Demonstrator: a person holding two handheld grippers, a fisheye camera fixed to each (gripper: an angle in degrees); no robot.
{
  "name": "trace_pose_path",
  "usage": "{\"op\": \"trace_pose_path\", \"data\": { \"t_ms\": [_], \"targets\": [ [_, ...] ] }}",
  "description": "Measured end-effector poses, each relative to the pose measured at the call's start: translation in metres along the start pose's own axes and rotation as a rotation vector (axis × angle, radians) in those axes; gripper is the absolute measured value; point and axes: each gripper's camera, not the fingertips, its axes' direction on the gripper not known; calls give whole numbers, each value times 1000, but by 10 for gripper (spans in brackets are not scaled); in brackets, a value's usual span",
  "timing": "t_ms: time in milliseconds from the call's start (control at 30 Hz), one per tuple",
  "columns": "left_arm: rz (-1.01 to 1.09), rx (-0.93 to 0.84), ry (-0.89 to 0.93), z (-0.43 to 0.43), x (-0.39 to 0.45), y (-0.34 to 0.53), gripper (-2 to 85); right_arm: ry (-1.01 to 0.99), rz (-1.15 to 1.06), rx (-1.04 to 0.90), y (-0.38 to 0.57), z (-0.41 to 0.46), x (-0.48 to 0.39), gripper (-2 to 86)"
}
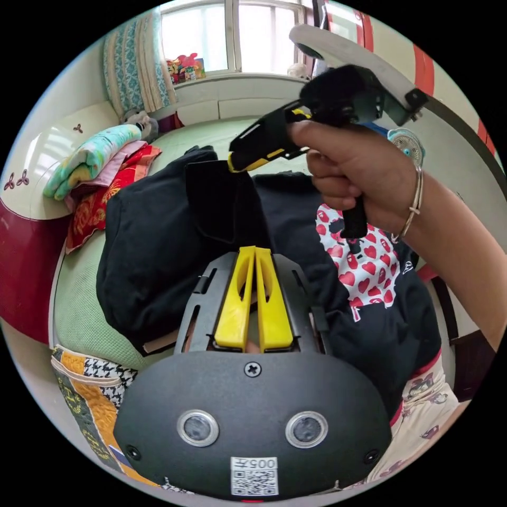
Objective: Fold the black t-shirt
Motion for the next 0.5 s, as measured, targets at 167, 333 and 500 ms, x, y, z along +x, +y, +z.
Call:
{"op": "trace_pose_path", "data": {
  "t_ms": [167,333,500],
  "targets": [
    [0,41,66,6,19,-7,-2,2,123,38,22,-19,71,-7],
    [-8,8,124,32,37,-10,2,-28,317,-5,63,-3,157,13],
    [-13,-26,152,63,49,-10,21,-42,386,-74,106,26,215,61]
  ]
}}
